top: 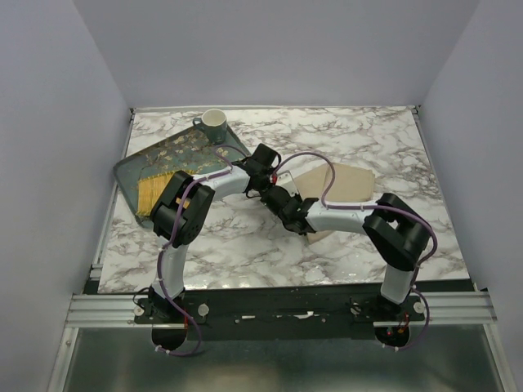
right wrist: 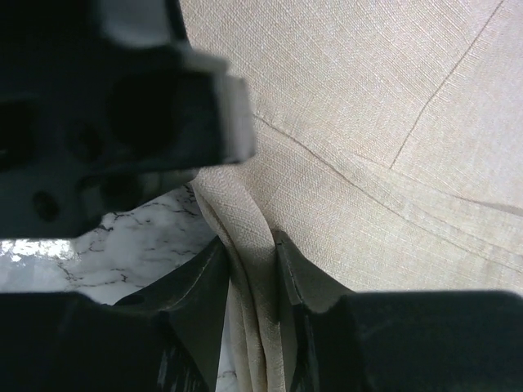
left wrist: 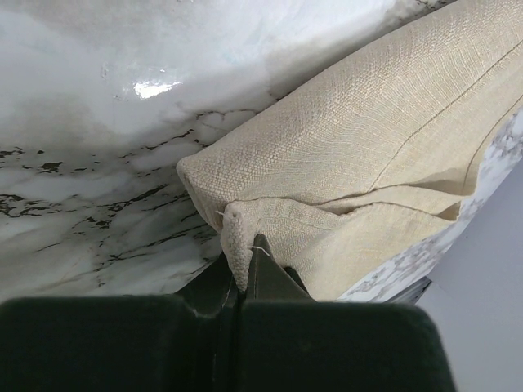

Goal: Fold the napkin, place the utensils inside, and roll it up
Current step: Roll the napkin with the utensil

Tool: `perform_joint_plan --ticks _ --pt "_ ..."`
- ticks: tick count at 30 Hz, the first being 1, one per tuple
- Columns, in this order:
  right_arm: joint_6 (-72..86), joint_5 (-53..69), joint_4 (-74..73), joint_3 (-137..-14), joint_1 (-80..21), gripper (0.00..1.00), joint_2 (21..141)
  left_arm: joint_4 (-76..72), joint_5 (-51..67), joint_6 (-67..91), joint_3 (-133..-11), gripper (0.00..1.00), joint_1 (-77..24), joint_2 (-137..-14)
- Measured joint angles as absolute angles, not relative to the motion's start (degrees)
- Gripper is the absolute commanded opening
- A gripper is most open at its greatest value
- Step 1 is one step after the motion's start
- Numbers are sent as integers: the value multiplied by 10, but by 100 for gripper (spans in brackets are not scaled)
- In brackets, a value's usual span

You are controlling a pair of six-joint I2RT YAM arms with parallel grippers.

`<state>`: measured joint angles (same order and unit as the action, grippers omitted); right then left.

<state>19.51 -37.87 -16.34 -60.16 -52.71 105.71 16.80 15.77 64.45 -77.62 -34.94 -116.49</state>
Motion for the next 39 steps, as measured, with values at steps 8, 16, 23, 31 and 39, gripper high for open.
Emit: perform_joint_plan --ticks 8,16,23,31,39 --pt "195 -311 -108 -579 -493 15 1041 163 157 632 -777 0 -349 -1165" --pt "183 -202 -95 -563 -450 1 1014 164 157 602 -792 3 -350 -1165" --pt "180 -49 -73 -548 -394 1 997 179 143 551 -821 48 -350 -1165" --pt "188 177 -31 -526 -293 0 1006 188 94 476 -826 53 -350 -1128" --pt "195 343 -24 -524 -222 1 1041 160 79 432 -749 71 -356 -1030"
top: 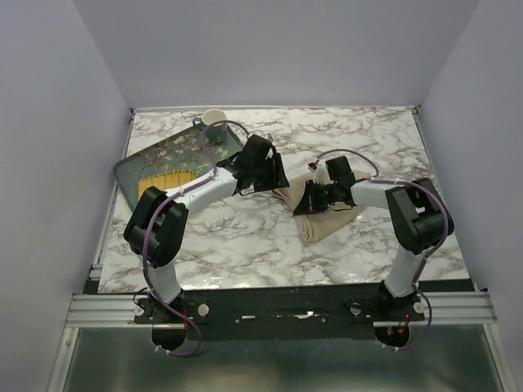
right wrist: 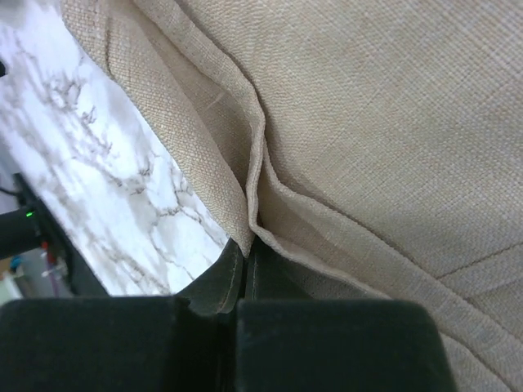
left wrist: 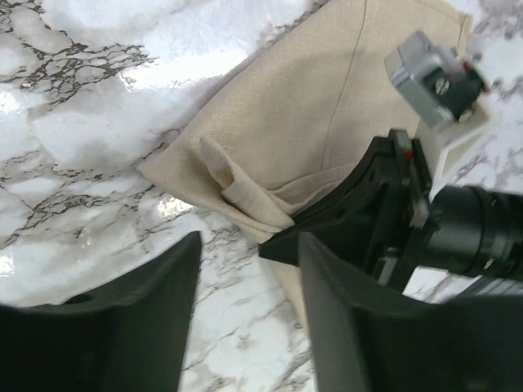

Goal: Fold the napkin, place the utensils inside, and roll it up
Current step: Roll the napkin with the utensil

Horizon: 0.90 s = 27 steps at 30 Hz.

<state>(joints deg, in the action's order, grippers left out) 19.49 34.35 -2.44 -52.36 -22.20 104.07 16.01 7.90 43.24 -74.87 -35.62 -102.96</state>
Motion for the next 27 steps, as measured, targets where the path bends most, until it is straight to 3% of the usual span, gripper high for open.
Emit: perform_joint_plan --ticks 5,12,14,18,27 --pt "198 424 -21 -523 -185 1 1069 142 88 434 -705 71 -361 -1024" --pt "215 464 -15 -521 -163 0 1085 106 126 455 -695 63 -362 -1048" --pt "216 467 -15 -521 -161 1 1086 92 138 461 -694 63 -364 -1058" --pt "221 474 -14 -522 -158 1 1091 70 143 463 -679 73 -370 -1062" --pt "223 468 -18 -522 -158 1 1089 51 112 516 -631 67 -356 -1042"
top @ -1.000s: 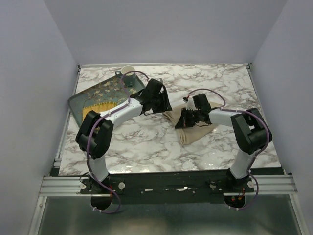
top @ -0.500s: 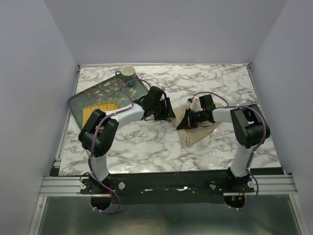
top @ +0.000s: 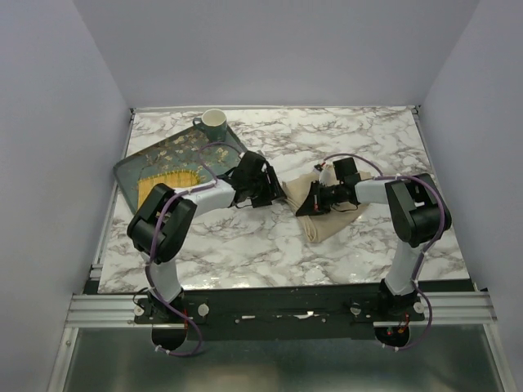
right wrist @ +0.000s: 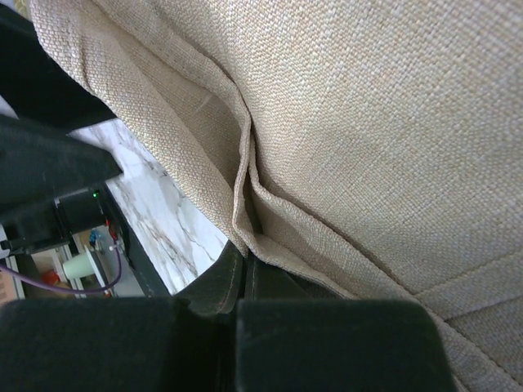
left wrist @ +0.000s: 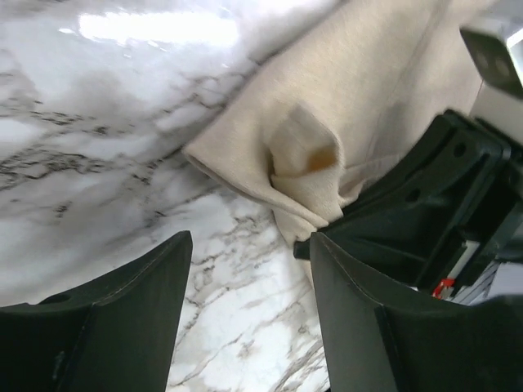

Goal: Fold the napkin, place the utensils inside, and roll it up
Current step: Roll the napkin with the utensil

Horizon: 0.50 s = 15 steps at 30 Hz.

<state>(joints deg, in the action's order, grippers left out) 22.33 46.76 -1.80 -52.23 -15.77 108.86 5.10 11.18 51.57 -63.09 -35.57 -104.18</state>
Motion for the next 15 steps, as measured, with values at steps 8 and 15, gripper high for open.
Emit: perform_joint_plan --ticks 8,15 --pt "223 466 -20 -522 -158 1 1087 -25 132 575 -614 59 -323 -1077" --pt "223 465 -21 -522 -158 1 1087 -34 134 580 -642 14 -324 -1097"
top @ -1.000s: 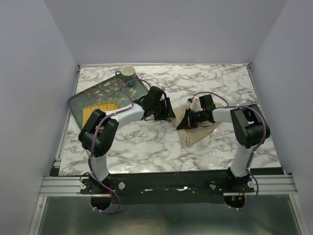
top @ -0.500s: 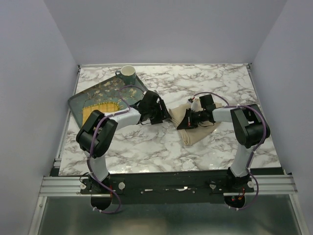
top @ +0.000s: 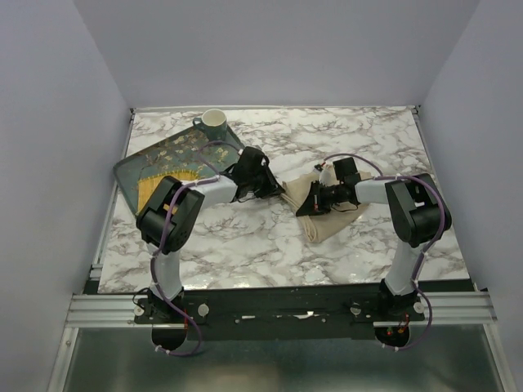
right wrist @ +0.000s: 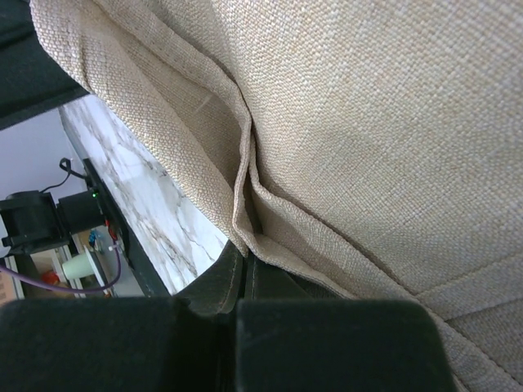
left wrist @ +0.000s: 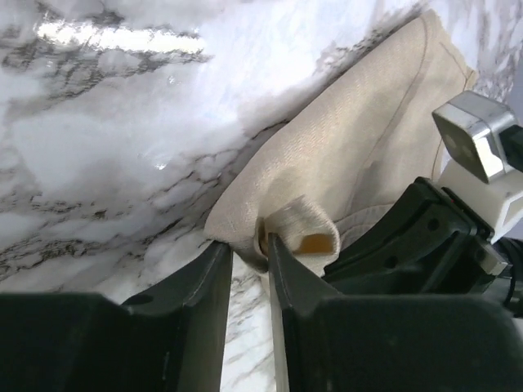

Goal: Fold the napkin, place the utensils inside, and roll it up
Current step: Roll the napkin with the utensil

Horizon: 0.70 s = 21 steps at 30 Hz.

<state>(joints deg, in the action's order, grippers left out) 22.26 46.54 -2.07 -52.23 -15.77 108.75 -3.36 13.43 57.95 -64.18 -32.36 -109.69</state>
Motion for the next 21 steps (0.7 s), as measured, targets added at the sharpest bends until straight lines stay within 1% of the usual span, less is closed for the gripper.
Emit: perform_joint_plan --ticks 3,13,16,17,18,20,21 --pt "223 465 -21 -522 -158 1 1087 -23 132 571 -661 0 -324 -1101" --pt "223 456 -32 -528 -157 1 1087 86 128 522 -797 0 -334 -1166" --pt "225 454 -34 -529 -157 1 1087 101 128 515 -815 1 -334 -1181" --pt "225 453 -35 -529 -157 1 1087 104 128 514 -816 5 -334 -1181" --pt "225 453 -37 -530 -157 1 1087 107 127 509 -818 17 -334 -1181" --pt "225 451 -42 -533 -157 1 1087 111 127 500 -821 33 -335 -1181" --pt "225 449 -45 -534 -157 1 1087 112 127 496 -821 44 -335 -1181"
